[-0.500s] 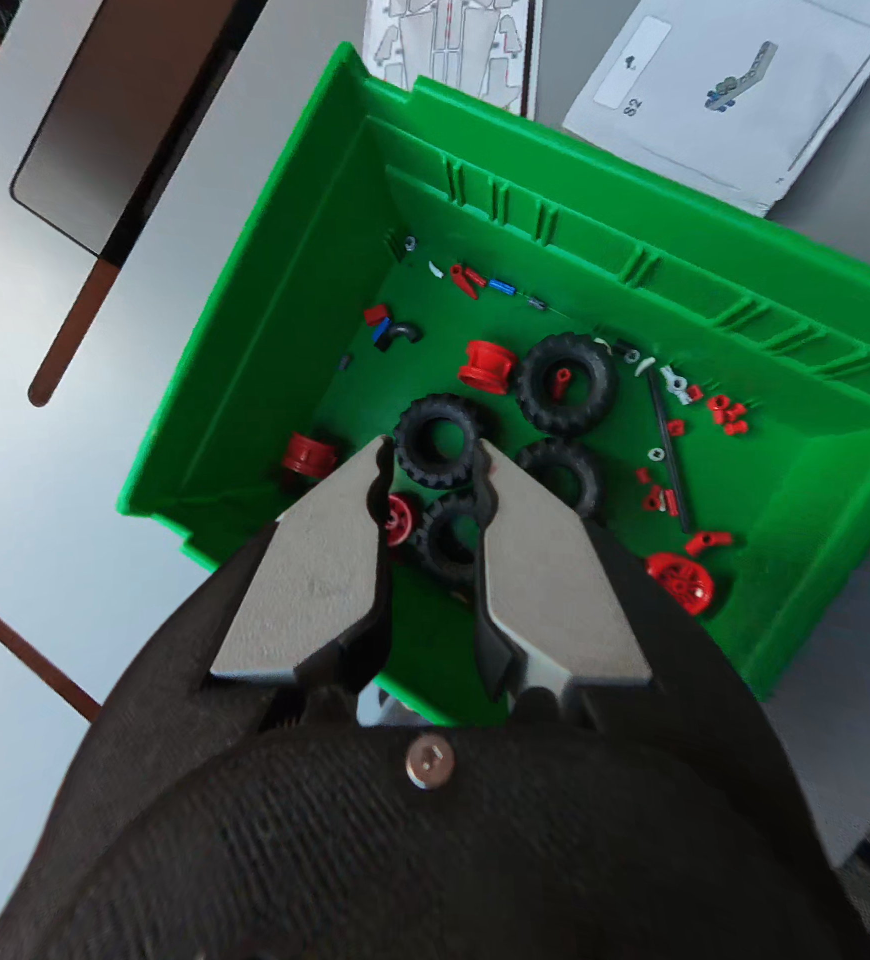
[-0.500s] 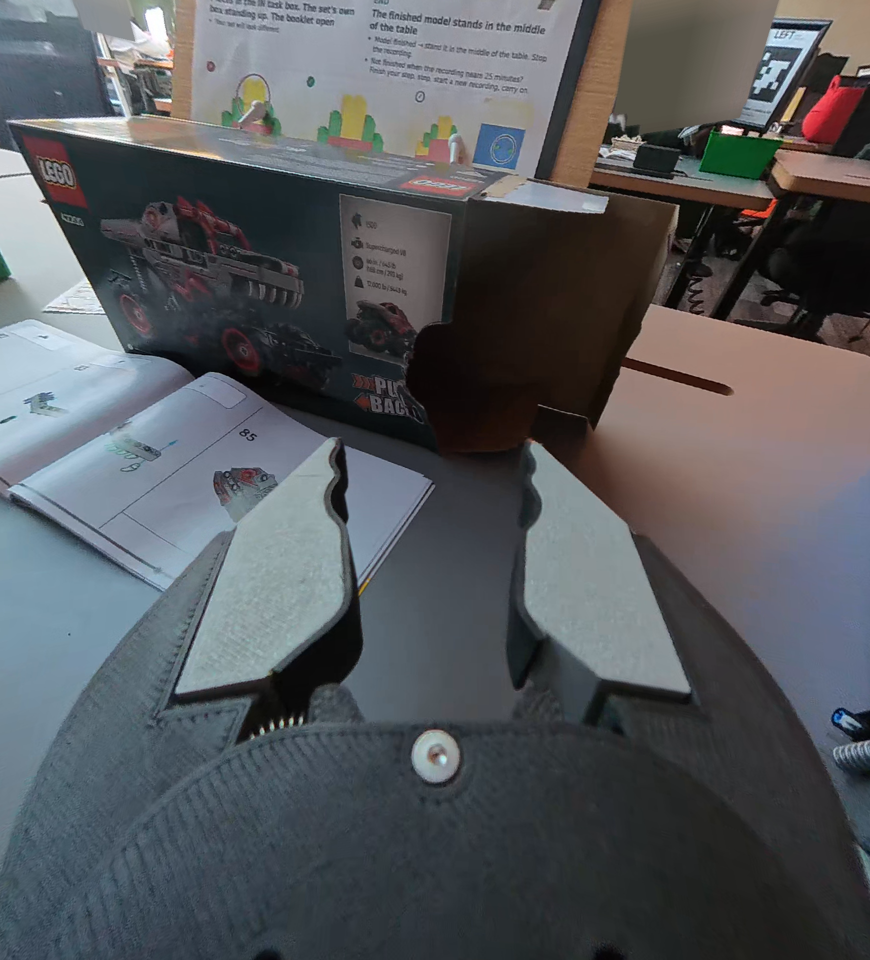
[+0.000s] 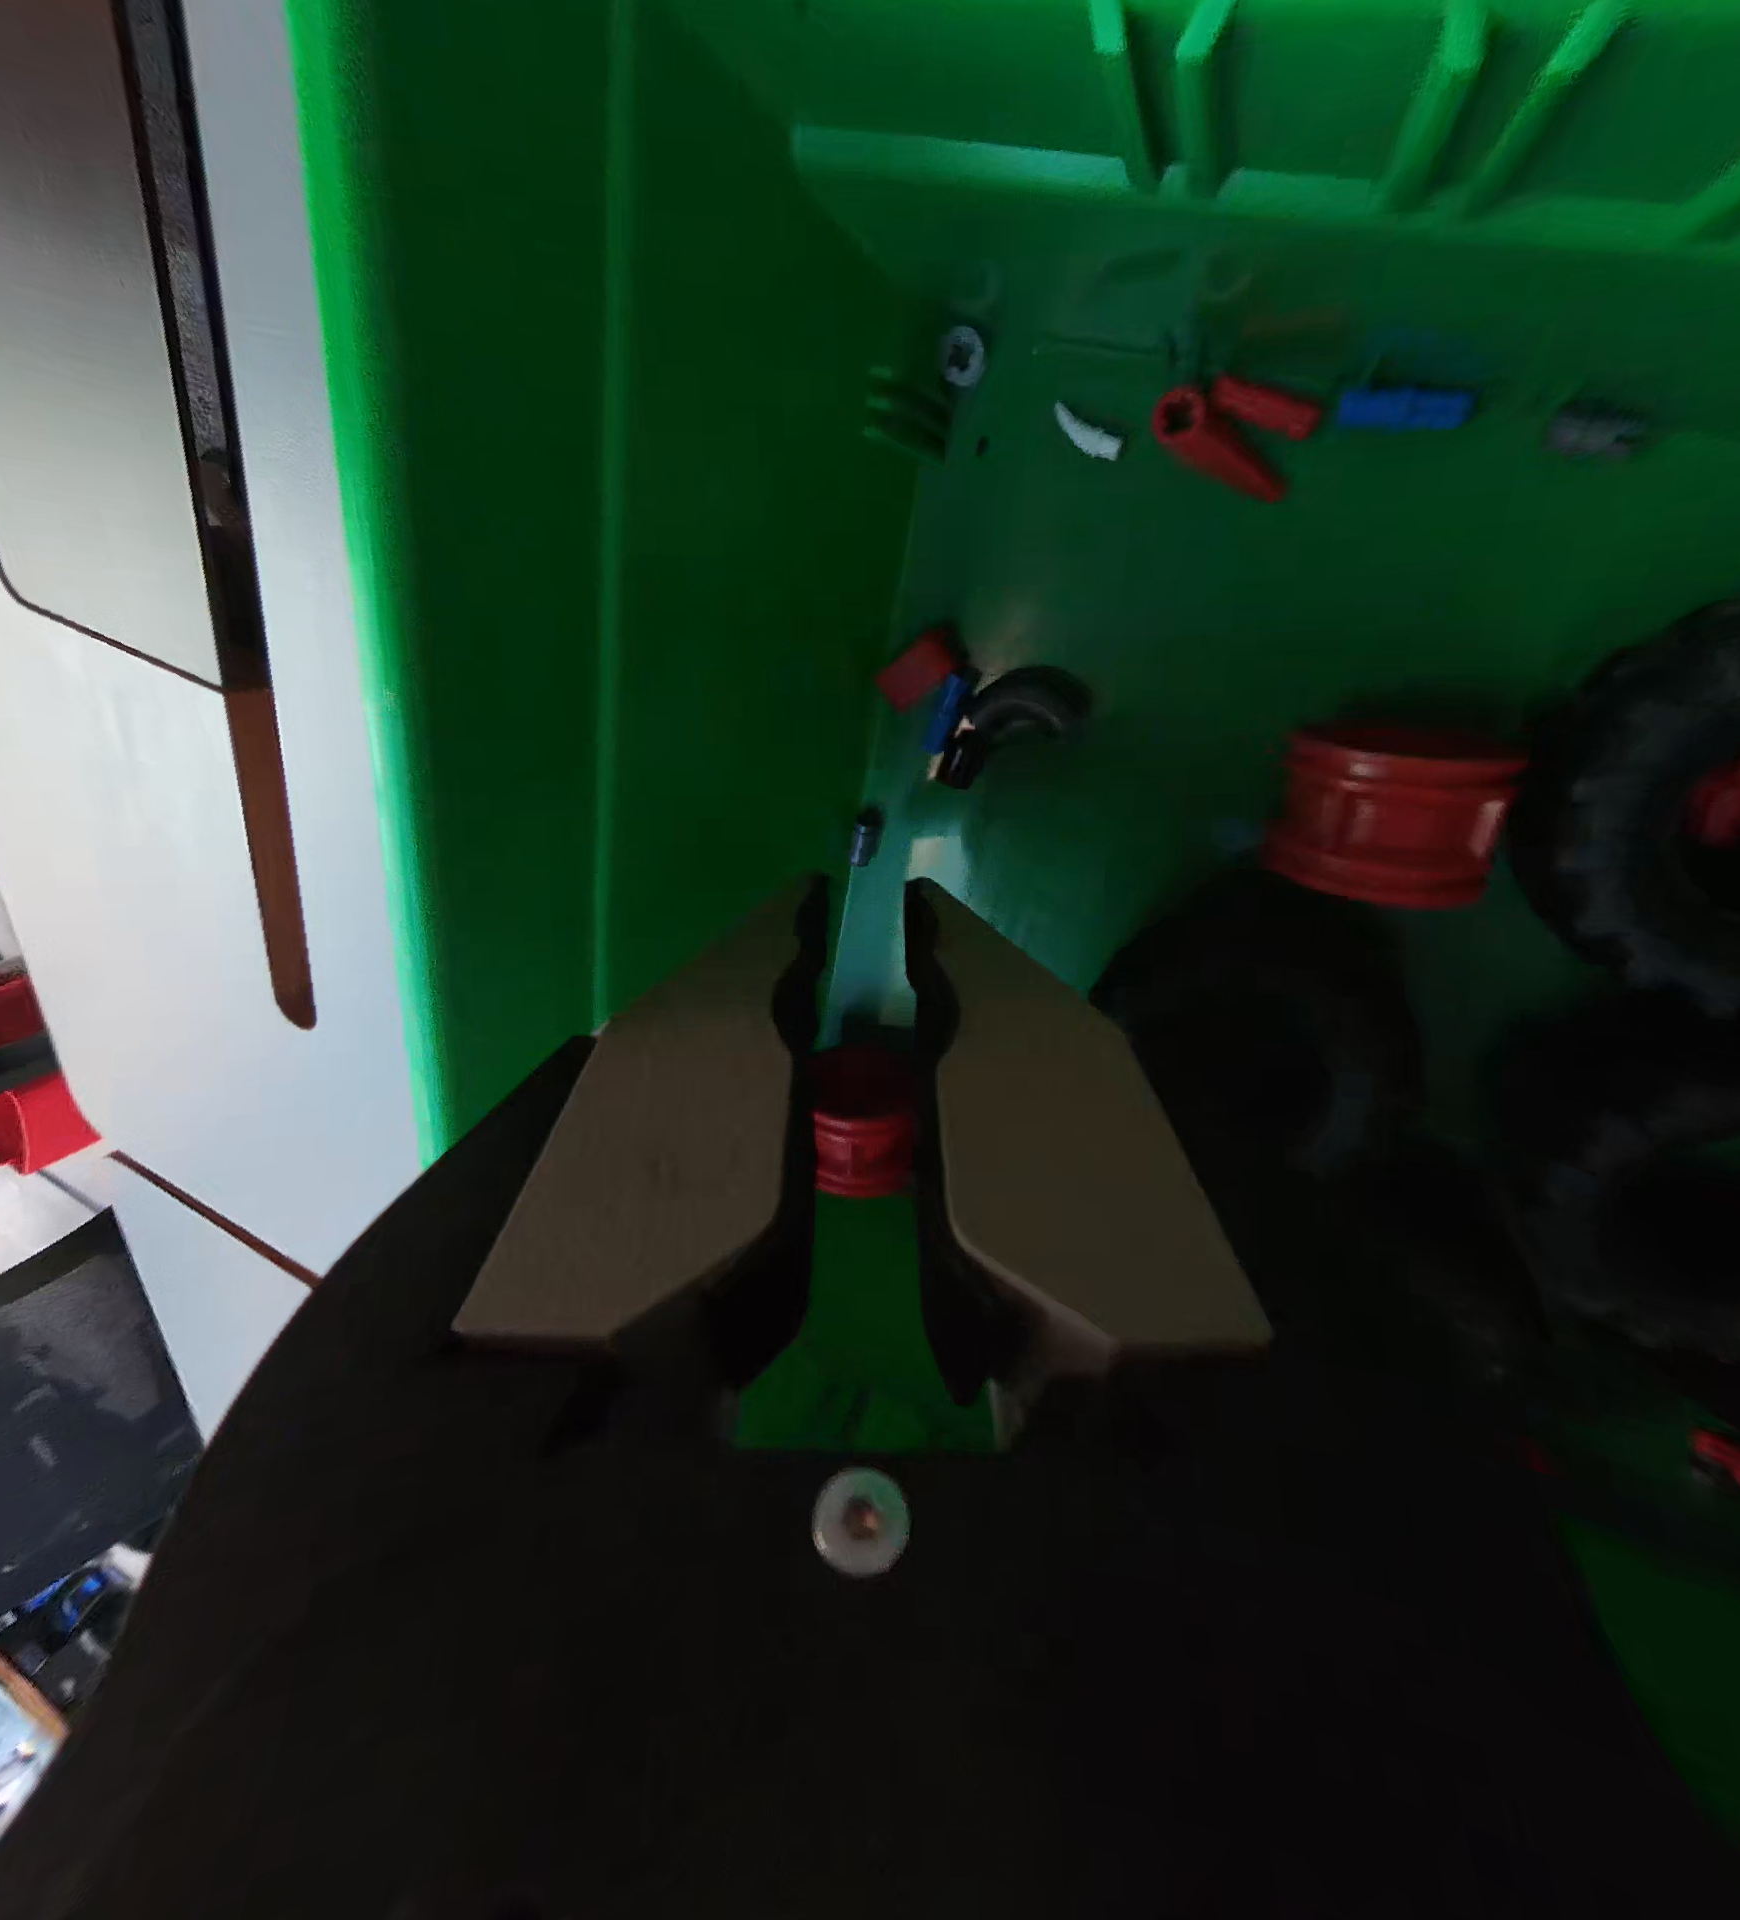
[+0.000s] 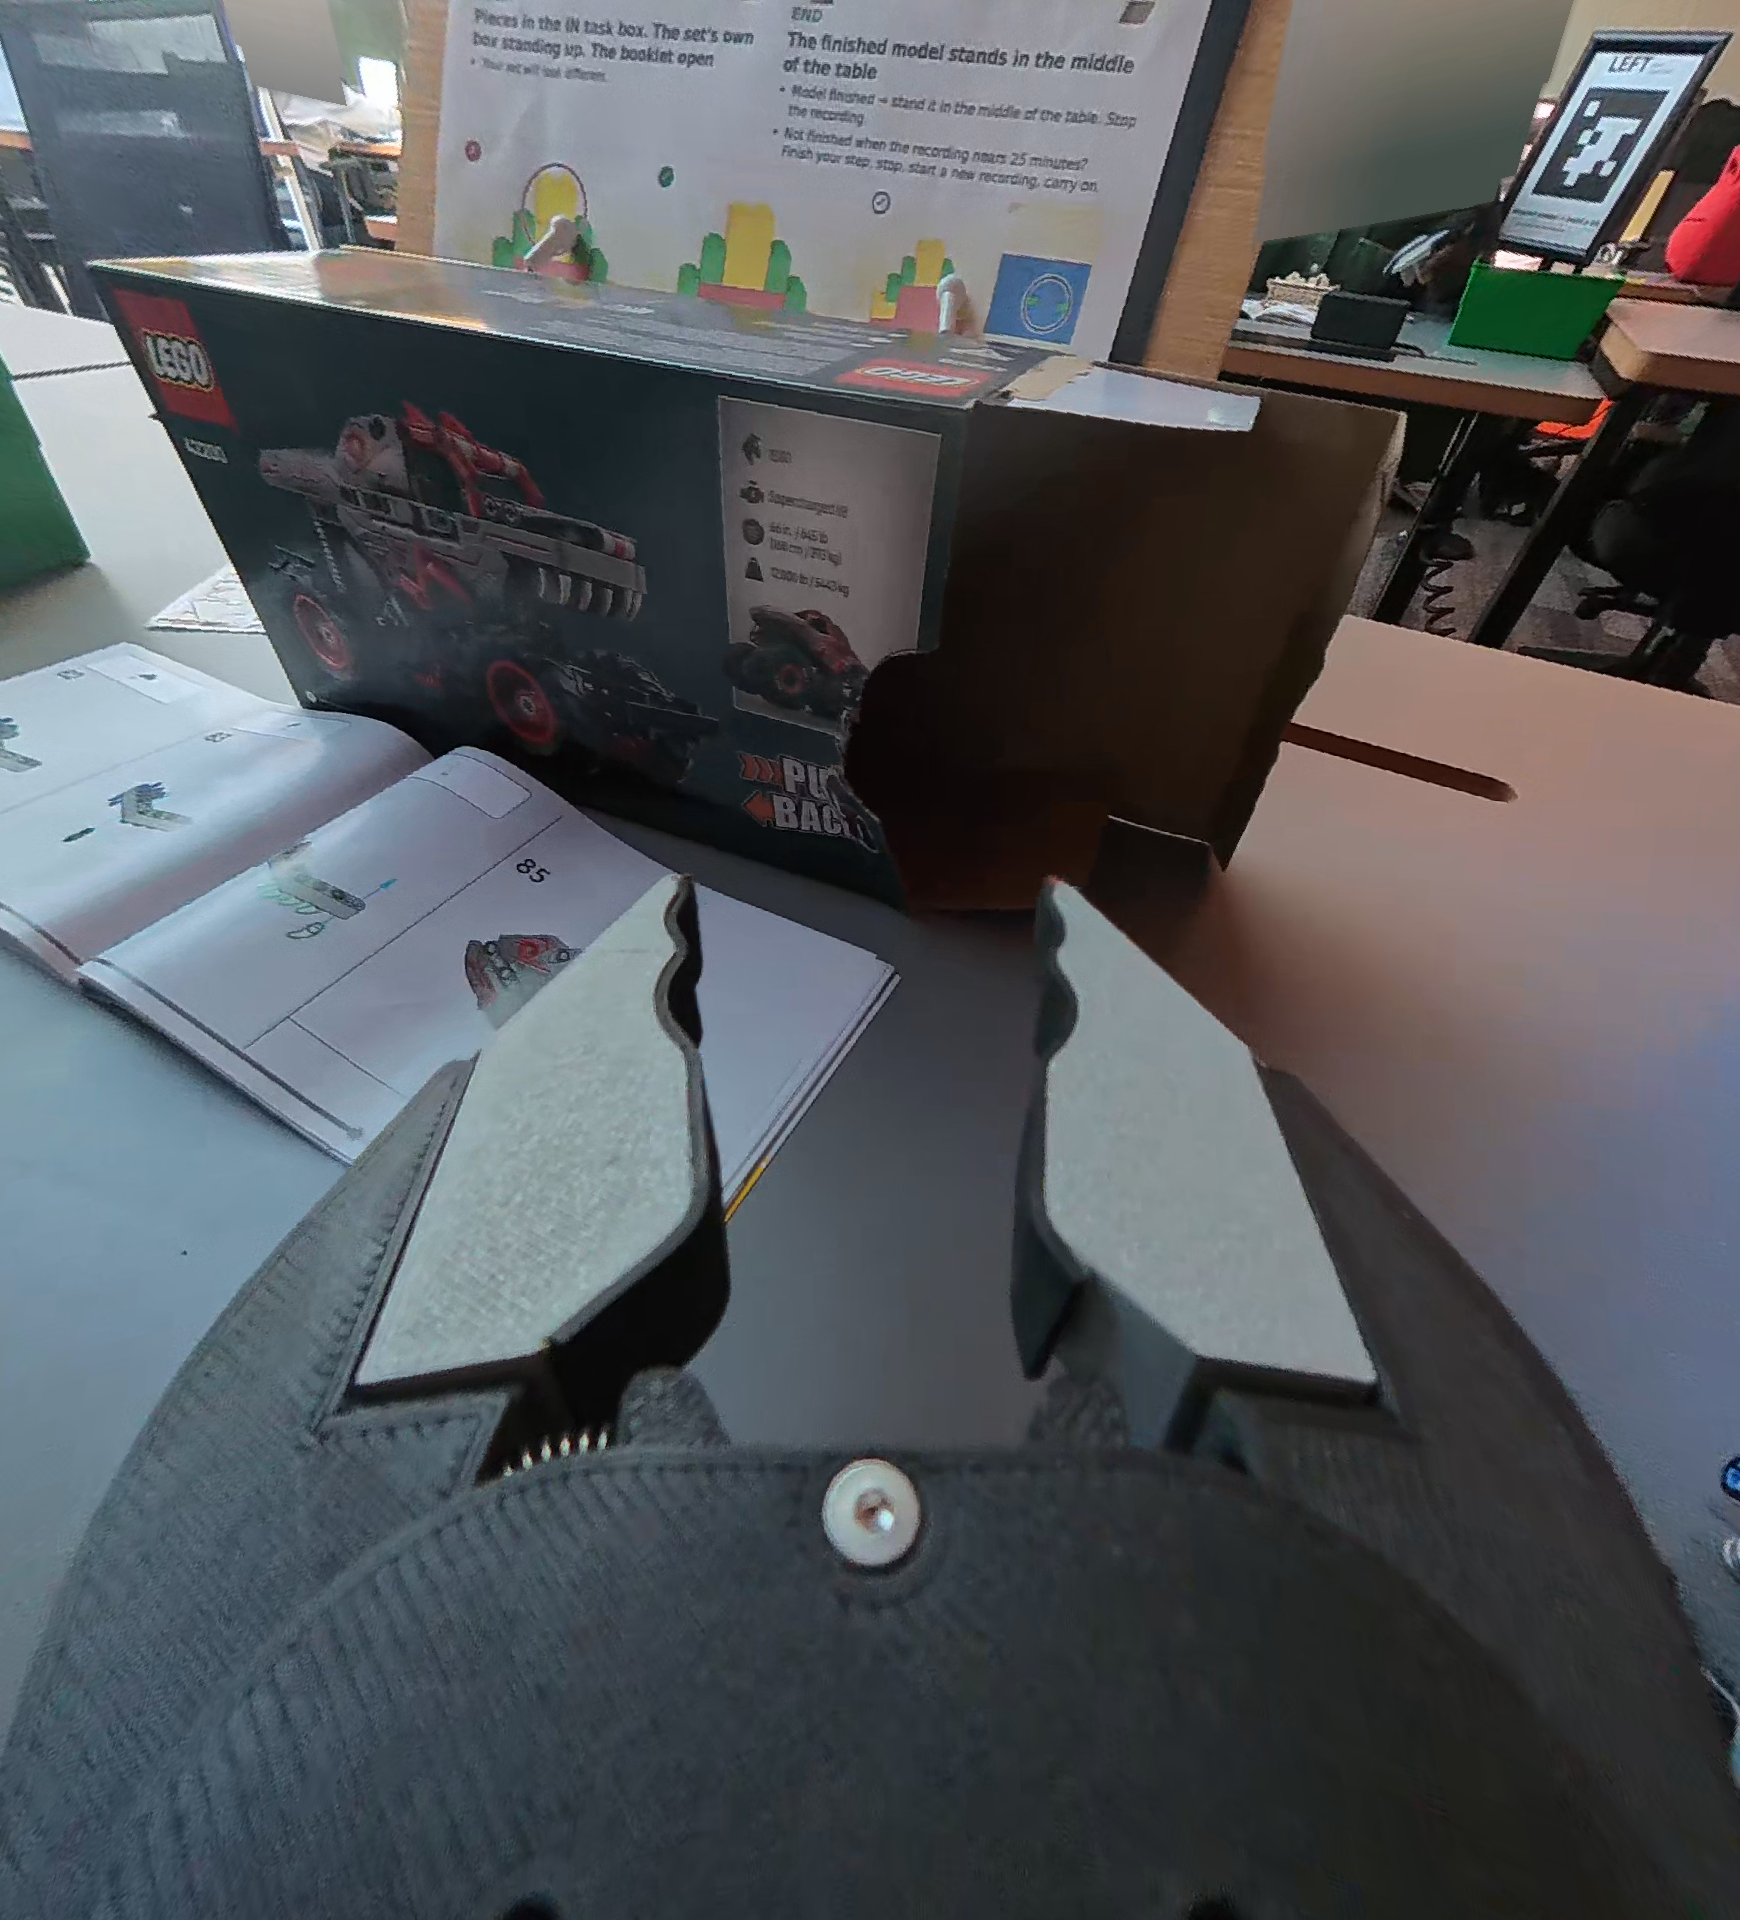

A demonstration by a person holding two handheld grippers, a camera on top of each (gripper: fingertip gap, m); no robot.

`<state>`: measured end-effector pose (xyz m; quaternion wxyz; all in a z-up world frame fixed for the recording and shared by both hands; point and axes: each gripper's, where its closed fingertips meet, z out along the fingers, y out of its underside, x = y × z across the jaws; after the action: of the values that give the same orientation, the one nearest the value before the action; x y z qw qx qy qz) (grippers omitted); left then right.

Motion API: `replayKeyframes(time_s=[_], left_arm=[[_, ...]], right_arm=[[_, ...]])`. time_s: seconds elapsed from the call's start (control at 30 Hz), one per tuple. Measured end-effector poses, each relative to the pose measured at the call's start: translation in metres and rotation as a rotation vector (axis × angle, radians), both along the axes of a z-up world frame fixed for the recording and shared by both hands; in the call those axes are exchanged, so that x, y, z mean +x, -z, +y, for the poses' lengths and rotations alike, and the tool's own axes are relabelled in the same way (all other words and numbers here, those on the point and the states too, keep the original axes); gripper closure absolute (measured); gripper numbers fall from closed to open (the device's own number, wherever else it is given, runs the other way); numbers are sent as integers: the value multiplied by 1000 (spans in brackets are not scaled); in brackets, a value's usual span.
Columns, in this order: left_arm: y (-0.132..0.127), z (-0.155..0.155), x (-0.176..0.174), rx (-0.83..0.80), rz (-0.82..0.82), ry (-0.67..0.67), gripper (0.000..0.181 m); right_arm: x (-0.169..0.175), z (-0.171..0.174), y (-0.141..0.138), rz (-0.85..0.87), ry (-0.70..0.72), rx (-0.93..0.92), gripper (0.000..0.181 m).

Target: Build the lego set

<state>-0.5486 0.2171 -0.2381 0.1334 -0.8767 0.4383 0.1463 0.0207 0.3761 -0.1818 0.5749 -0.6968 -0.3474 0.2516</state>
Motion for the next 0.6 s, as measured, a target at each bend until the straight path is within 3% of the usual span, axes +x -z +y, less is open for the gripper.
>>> replayKeyframes(time_s=[0.1,0.2,0.6], left_arm=[[10,4,-7,-35,53,-31,181],[17,3,-7,-72,61,-60,181],[20,-3,-10,-133,136,36,181]], right_arm=[[-4,-4,-2,17,-32,-4,121],[-8,-8,-3,27,-63,-3,122],[-18,-19,-5,51,-136,-12,125]])
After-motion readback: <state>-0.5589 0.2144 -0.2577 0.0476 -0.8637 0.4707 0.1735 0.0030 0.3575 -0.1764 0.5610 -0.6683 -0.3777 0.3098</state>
